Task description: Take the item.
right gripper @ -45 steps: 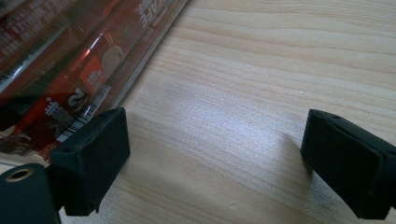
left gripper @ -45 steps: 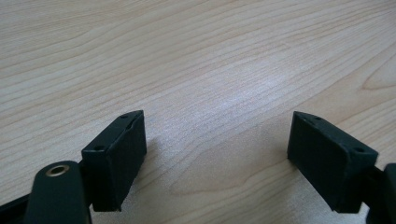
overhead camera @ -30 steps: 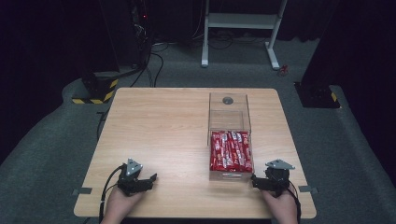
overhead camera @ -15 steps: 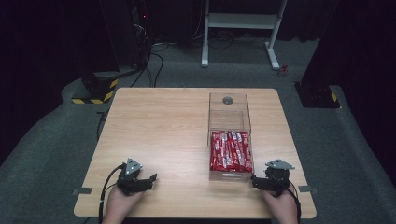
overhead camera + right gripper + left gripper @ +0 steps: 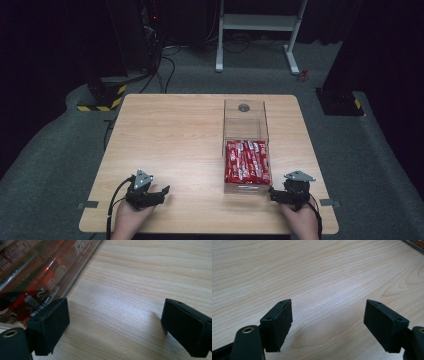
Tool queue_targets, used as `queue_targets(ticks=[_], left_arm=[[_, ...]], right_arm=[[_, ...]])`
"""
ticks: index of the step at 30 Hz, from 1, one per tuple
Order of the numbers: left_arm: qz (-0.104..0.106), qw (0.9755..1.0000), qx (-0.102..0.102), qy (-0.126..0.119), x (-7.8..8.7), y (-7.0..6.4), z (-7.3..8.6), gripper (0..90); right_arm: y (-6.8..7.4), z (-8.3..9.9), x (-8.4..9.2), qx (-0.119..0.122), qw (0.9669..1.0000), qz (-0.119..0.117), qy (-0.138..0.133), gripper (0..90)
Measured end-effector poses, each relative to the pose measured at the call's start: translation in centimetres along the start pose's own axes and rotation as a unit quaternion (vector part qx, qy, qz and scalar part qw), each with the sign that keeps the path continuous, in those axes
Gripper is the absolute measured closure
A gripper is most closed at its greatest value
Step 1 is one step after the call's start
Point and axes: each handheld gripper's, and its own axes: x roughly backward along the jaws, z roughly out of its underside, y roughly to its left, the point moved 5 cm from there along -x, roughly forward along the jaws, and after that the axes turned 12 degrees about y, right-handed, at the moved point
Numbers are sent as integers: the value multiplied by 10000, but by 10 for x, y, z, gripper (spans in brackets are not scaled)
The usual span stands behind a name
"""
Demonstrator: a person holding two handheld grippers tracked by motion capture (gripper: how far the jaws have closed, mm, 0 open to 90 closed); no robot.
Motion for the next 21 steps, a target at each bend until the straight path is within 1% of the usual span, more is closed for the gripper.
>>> queue_targets(ticks=[1,4,6,8,9,12,17,20,21], left_arm=[[13,10000,-44,-2,0,-2,-1,235],[34,10000,-64,-9,0,-5,-2,237],[45,9999,-112,-69,1,-8,-4,237],[60,9999,-105,-88,2,-9,-5,237],[115,9998,-103,-150,4,-12,-6,237],[139,9996,-105,-199,5,-15,-7,242],[162,9994,-183,-238,5,-22,-9,245],[226,9992,-207,-265,6,-25,-11,249],[261,9992,-179,-262,6,-27,-11,250]], right_arm=[[0,0,0,-3,10000,-5,3,79],[0,0,0,-3,10000,-6,4,79],[0,0,0,7,10000,-5,2,80],[0,0,0,6,10000,-8,2,80],[0,0,0,7,10000,-7,3,79],[0,0,0,10,10000,-9,4,80],[0,0,0,14,10000,-14,4,80],[0,0,0,21,10000,-16,4,80],[0,0,0,31,10000,-16,2,80]])
